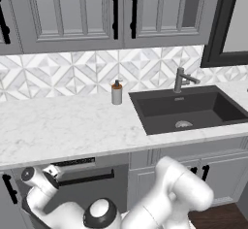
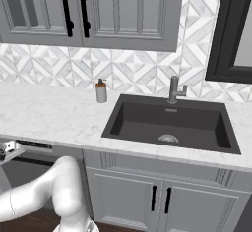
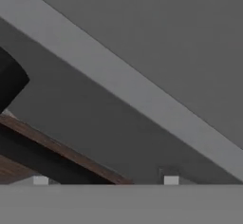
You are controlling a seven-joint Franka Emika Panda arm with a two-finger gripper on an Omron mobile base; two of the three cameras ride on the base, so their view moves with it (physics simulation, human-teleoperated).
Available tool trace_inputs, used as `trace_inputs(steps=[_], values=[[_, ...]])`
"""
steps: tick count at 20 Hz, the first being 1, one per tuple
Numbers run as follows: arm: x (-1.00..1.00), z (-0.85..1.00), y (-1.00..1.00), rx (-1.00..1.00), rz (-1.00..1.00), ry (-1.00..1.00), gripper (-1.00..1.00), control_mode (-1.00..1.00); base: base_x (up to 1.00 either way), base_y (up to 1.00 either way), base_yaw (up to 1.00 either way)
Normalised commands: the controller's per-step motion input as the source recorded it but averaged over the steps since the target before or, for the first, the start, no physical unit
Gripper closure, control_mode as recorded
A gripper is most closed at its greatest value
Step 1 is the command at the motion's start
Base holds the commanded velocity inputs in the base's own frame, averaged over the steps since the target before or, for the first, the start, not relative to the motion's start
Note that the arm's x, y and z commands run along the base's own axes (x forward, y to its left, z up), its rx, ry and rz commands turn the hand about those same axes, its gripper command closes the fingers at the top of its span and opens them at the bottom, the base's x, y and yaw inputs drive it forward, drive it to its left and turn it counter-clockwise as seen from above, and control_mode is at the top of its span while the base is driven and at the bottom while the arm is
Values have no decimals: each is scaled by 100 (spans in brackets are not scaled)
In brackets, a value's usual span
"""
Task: Pick up the cup and bowl from the counter, place them in the dishwasher, and close the dishwasher door.
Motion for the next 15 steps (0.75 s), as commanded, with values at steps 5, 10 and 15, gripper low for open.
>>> trace_inputs(steps=[5, 10, 15], values=[[100, -77, -26, -7, -12, -45, -100, -100, 0, 0, 0], [100, -79, -43, -7, -3, -84, -100, -100, 0, 0, 0], [100, -42, -55, -3, 0, -100, -100, -100, 0, 0, 0]])
